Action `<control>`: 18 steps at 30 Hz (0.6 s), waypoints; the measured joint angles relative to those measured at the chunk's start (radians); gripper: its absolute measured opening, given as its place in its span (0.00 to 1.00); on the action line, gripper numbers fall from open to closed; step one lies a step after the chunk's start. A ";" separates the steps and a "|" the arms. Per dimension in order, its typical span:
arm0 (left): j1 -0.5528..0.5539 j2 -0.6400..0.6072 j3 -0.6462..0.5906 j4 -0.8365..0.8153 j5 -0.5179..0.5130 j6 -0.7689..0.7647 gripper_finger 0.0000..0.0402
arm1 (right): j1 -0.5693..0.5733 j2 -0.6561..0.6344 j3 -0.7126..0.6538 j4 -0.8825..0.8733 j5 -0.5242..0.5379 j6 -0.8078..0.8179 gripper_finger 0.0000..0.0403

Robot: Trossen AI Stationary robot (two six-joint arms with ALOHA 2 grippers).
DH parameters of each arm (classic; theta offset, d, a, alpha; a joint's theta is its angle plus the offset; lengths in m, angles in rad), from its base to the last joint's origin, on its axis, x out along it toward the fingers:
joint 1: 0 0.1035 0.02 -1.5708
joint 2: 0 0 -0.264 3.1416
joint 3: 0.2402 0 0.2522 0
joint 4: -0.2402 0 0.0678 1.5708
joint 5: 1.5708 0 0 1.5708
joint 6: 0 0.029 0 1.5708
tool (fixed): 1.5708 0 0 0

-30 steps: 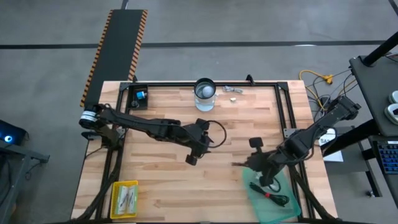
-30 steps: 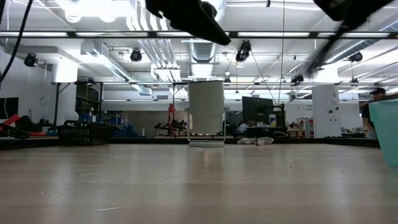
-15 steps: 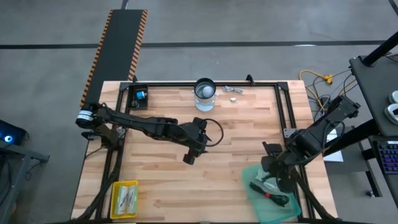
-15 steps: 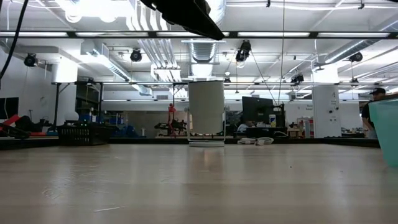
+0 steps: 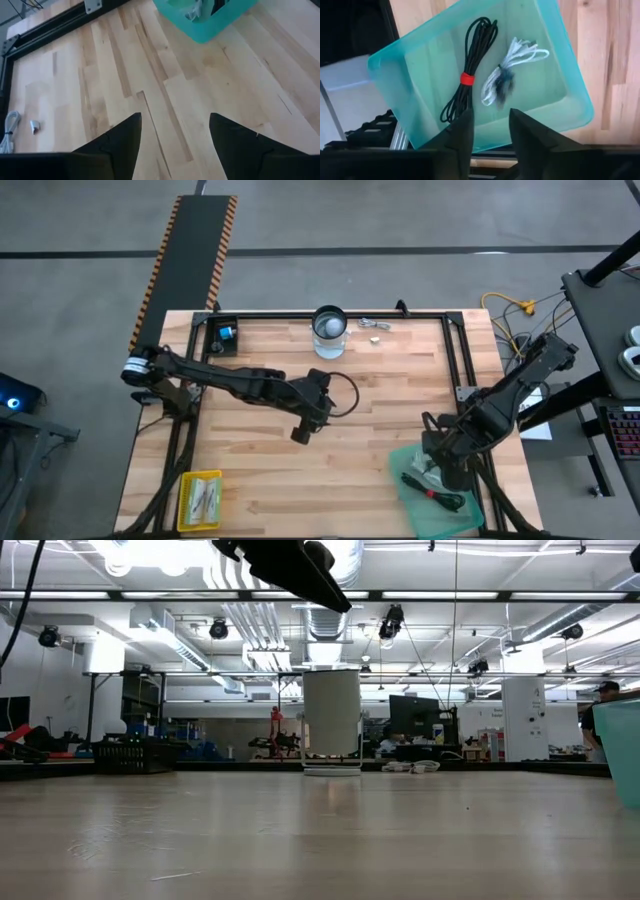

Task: Pick and place items into bin
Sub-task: Put the white usb cable into the green bin

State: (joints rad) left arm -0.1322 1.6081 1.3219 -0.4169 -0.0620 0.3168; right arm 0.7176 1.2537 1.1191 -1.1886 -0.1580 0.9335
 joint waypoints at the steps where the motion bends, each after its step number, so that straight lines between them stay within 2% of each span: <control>1: 0.000 -0.002 0.001 0.001 0.000 0.000 0.54 | 0.000 0.000 -0.002 0.001 0.000 0.006 0.30; 8: 0.000 -0.041 -0.001 -0.070 0.000 -0.033 0.54 | -0.002 0.000 -0.005 0.000 0.016 -0.027 0.44; 10: 0.000 -0.052 -0.001 -0.090 0.000 -0.050 0.54 | -0.008 0.000 0.002 0.002 0.125 -0.084 0.46; 13: 0.000 -0.075 -0.002 -0.131 0.000 -0.051 0.54 | -0.030 -0.003 0.004 0.000 0.367 -0.123 0.46; 18: 0.002 -0.108 -0.004 -0.214 -0.010 -0.100 0.54 | -0.200 -0.015 0.002 0.001 0.419 -0.270 0.41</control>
State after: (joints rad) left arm -0.1302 1.4998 1.3182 -0.6310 -0.0718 0.2165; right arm 0.5175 1.2386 1.1216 -1.1873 0.2610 0.6637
